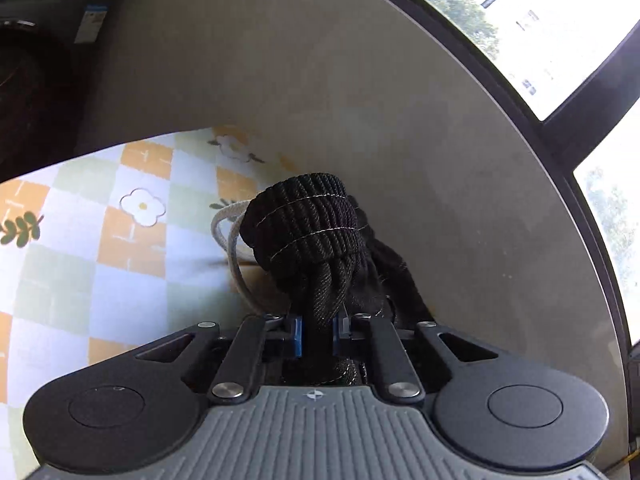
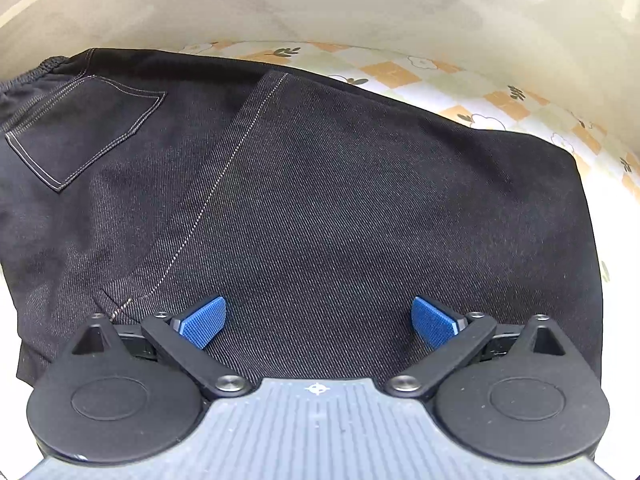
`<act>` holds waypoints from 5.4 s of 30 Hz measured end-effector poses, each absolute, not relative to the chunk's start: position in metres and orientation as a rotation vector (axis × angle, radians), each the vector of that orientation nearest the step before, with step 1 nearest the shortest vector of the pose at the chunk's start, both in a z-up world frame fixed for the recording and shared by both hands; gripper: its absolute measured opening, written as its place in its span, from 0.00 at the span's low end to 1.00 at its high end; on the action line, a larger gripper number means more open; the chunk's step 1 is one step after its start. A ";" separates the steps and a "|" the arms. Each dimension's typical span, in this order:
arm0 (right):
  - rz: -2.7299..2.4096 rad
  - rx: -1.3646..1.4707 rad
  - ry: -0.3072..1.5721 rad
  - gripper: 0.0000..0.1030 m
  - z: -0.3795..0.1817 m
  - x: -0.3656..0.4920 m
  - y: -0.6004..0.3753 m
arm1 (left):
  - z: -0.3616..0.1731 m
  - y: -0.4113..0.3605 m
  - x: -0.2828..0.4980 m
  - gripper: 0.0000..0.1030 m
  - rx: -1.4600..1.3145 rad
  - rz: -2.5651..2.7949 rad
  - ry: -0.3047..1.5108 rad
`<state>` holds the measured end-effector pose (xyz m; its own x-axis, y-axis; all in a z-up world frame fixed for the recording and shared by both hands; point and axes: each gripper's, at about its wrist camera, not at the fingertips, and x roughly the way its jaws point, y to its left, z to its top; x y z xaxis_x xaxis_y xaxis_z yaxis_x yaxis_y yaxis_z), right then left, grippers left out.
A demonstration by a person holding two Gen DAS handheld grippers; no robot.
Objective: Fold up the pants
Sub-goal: 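Grasp the waistband with the left gripper and lift it, then fold the waistband over the pants with the left gripper and release, then move the open right gripper to the waistband end of the folded bundle, then close the right gripper on the waistband edge of the folded pants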
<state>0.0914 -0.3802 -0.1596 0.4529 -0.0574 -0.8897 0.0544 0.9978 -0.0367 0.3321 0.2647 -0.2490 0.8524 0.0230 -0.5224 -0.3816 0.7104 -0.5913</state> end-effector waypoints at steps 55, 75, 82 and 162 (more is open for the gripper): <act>-0.068 0.195 1.048 0.93 -0.131 0.076 -0.462 | -0.248 0.045 0.352 1.00 0.002 -0.120 0.852; -0.208 0.415 0.855 0.92 -0.119 0.079 -0.520 | -0.287 0.056 0.374 1.00 0.022 -0.018 0.931; -0.405 0.503 0.869 0.88 -0.124 0.062 -0.559 | -0.291 0.063 0.371 1.00 -0.020 -0.013 0.924; -0.175 0.521 0.972 0.32 -0.116 0.004 -0.499 | -0.273 0.050 0.388 0.97 0.001 -0.152 0.938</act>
